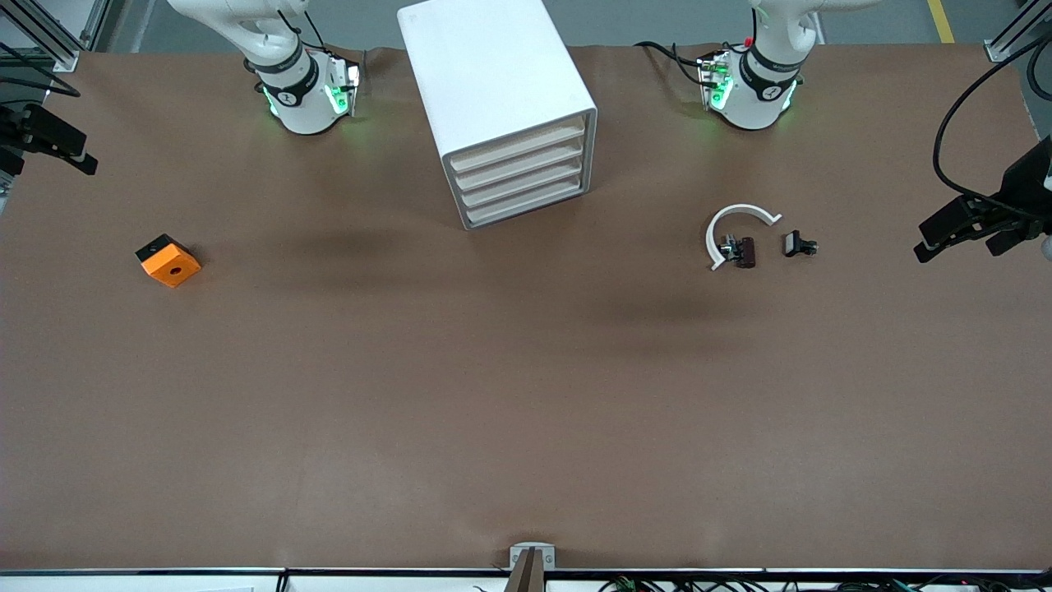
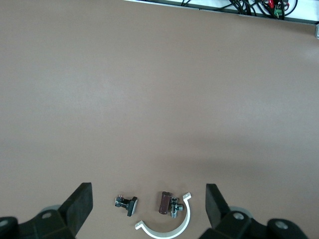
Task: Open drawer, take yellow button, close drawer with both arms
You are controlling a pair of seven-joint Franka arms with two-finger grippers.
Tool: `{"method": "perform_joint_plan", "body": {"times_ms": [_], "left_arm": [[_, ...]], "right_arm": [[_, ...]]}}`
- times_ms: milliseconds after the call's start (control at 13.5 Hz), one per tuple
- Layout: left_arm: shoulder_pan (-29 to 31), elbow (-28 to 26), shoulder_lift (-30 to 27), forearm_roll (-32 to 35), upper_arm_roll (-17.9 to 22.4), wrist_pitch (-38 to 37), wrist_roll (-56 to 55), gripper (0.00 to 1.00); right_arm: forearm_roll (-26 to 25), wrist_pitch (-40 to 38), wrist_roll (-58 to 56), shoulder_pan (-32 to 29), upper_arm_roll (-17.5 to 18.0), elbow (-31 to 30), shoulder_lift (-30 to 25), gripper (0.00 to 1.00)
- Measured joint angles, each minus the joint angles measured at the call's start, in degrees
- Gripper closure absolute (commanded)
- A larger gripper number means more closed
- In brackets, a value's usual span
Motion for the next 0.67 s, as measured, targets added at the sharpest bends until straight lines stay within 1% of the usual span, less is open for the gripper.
{"method": "perform_joint_plan", "body": {"times_ms": [446,669], "left_arm": [[0.02,-0.12,0.19,0.0,0.02,0.0,-0.1,0.0],[0.52,-0.15,1.24,0.0,0.16,0.0,-4.14,0.0]], "right_arm": [[0.0,-0.01,0.0,0.0,0.0,0.0,0.0,0.0],[0.0,-0.02,0.0,0.0,-0.01,0.0,0.0,0.0]]}}
